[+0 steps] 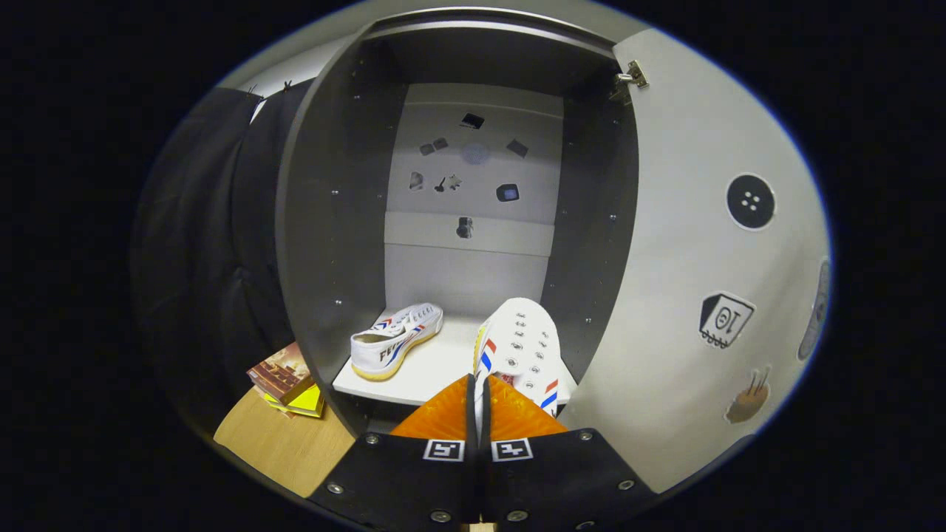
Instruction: Open the shoe cabinet door, grab the shoes and put them into the shoe cabinet, then close the shoe cabinet door.
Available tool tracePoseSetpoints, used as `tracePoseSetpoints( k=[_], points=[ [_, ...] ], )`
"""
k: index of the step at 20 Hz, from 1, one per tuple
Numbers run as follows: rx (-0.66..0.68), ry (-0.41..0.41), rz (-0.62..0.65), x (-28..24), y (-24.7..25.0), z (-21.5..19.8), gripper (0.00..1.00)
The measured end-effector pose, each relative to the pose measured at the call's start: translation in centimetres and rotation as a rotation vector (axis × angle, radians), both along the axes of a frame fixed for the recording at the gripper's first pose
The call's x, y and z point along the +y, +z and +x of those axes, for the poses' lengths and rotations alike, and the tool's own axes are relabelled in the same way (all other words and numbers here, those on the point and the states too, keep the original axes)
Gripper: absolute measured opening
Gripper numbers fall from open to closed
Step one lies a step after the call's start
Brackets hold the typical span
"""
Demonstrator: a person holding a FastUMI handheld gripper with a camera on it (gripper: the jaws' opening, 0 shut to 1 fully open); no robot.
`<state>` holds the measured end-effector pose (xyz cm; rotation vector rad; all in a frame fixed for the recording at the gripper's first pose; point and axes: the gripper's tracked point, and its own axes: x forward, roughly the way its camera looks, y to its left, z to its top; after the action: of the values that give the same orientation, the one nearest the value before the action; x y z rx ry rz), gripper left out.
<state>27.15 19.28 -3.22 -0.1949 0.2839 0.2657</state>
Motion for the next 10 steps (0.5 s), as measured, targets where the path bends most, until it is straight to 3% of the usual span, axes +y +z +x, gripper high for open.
tracePoseSetpoints(
  k=[10],
  points=[
    [0.021,-0.005,-0.059,2.3,-3.6,13.3,0.0]
  ],
)
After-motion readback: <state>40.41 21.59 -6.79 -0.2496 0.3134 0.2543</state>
